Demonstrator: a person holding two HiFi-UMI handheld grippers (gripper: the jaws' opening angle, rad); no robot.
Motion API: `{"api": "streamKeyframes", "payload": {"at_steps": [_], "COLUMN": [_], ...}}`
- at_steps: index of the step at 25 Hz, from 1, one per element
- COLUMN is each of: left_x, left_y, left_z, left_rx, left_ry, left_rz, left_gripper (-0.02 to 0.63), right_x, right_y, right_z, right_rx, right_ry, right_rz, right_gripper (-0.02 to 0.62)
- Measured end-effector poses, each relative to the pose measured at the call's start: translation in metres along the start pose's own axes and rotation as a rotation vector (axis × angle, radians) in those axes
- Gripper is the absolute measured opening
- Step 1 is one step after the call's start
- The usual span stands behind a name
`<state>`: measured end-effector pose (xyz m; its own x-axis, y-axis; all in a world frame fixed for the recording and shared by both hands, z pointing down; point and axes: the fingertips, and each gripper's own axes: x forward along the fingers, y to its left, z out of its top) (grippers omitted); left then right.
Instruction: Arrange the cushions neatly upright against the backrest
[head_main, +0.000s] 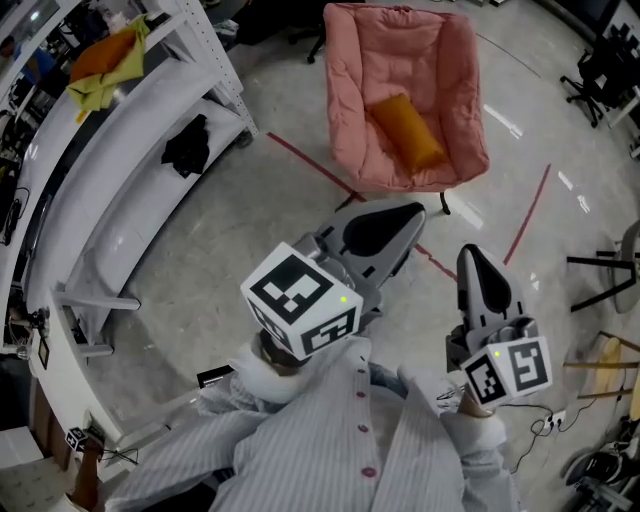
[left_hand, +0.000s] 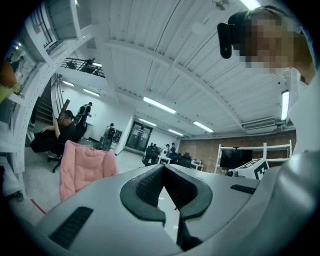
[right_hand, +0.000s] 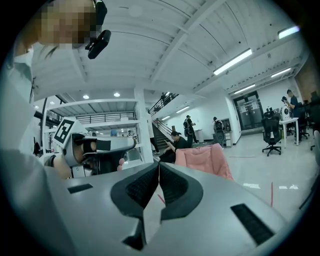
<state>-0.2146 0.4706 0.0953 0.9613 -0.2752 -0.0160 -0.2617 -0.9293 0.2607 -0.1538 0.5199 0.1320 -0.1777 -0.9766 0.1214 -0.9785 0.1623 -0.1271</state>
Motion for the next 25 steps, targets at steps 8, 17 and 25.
{"api": "streamKeyframes", "payload": {"at_steps": [8,17,25], "left_x": [0.063,0.11,0.132], "left_y": [0.091,0.185,0.224], "left_z": [0.03,0.048,0.048], "left_rx": [0.005,0.007,-0.026], "left_ry": [0.025,0.05,0.062], "left_rz": [-0.026,-0.069,-0.086], "left_gripper": [0.011,0.011,0.01], "right_x": [0.099,0.198,0.234], "right_y": [-0.048,-0.084,-0.102], "right_z": [0.033,0.05,0.044], "right_rx": [-0.02,-0.013,0.013], "right_ry": [-0.007,-0.028,0.015], "right_rz": [-0.016,-0.079,-0.111], "right_gripper": [0.014,0.014,0.014]}}
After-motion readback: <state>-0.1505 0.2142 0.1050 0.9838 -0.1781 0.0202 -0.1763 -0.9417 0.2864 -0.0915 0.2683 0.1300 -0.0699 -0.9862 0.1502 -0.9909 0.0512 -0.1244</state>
